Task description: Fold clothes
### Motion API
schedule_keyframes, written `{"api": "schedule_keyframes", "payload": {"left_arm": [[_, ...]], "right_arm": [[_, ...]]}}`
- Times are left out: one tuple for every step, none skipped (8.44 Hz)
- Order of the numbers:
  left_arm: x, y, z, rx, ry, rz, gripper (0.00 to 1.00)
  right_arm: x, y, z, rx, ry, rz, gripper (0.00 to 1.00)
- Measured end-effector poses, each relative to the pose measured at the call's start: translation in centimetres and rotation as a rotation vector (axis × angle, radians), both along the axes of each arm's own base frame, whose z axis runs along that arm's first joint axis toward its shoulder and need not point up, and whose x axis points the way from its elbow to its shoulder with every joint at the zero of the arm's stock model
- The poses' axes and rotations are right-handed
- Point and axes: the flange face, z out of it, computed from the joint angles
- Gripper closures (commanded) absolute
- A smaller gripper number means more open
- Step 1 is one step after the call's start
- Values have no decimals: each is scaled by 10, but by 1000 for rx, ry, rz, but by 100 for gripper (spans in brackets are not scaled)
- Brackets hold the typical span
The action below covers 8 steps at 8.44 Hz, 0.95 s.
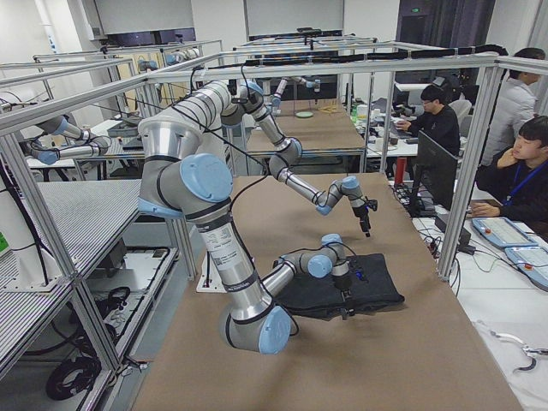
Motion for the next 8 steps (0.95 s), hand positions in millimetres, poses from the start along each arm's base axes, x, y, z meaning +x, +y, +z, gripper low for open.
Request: {"api": "schedule_keyframes", "payload": {"left_arm": [[0,0,0,0,1,0,0],[0,0,0,0,1,-1,0],[-1,1,-2,1,3,0,0],[-3,3,-9,10,16,1,0],[-6,8,-14,6,35,-7,0],[-7,15,-21,-7,62,-23,0],[-5,30,-26,-31,97,-38,0],[-6,52,-31,-68,148,-60,0]], "right_arm": [[21,7,9,5,-8,-23,13],[39,18,4,21,-31,-32,9],[53,30,-16,44,-75,-26,8],[61,45,-42,46,-143,15,9],[61,64,-65,15,-220,75,6],[55,85,-86,-37,-302,141,6],[48,105,-101,-87,-383,210,6],[39,122,-112,-128,-459,279,7]]}}
